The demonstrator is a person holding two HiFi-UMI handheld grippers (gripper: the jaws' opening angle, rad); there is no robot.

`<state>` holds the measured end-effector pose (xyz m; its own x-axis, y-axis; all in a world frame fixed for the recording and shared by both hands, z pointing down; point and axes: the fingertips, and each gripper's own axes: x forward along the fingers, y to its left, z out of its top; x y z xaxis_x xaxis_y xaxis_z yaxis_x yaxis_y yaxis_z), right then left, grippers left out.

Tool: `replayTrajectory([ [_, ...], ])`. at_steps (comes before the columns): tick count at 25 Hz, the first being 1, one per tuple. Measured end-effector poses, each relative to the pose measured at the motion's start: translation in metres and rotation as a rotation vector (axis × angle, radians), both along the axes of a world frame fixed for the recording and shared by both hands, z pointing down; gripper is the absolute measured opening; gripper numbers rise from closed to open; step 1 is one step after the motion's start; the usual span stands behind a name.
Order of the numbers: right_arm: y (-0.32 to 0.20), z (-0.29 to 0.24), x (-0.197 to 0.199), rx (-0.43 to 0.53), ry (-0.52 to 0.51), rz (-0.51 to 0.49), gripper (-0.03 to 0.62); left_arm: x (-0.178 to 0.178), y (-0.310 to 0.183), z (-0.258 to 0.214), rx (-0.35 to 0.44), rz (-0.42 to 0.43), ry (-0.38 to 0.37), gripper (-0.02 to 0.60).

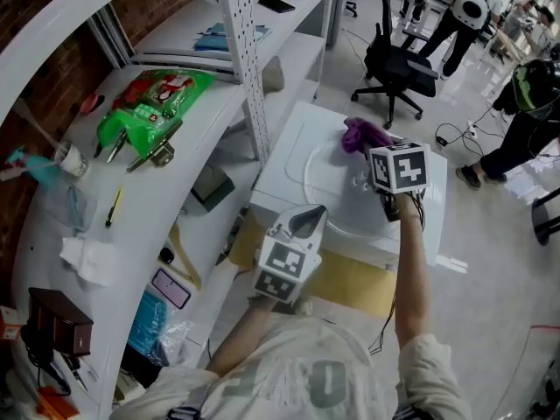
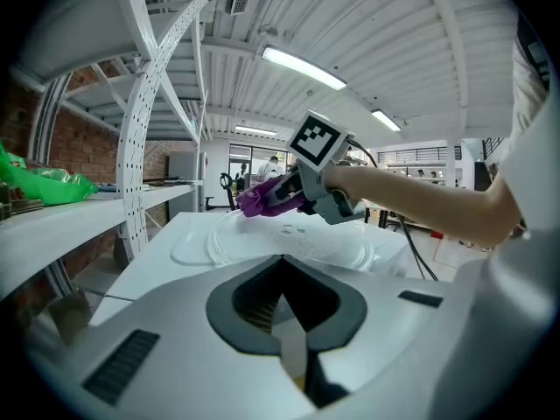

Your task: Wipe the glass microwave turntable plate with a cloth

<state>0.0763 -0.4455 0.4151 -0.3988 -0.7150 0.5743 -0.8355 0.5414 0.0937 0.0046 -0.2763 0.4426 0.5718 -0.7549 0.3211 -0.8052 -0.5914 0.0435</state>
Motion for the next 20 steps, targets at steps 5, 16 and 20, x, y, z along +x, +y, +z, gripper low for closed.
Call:
replayTrajectory([
  [5, 0.004, -0.003, 0.038, 0.015, 0.018, 0.081, 0.055, 0.000, -0.002, 0.000, 0.007, -0.017, -0.024, 0.003],
  [16, 0.051, 0.000, 0.099, 0.026, 0.022, 0.181, 0.055, 0.000, -0.003, 0.000, 0.001, -0.028, -0.036, 0.003],
  [20, 0.078, 0.002, 0.114, 0.011, -0.009, 0.198, 0.055, -0.001, -0.003, 0.001, 0.005, -0.027, -0.041, 0.003],
])
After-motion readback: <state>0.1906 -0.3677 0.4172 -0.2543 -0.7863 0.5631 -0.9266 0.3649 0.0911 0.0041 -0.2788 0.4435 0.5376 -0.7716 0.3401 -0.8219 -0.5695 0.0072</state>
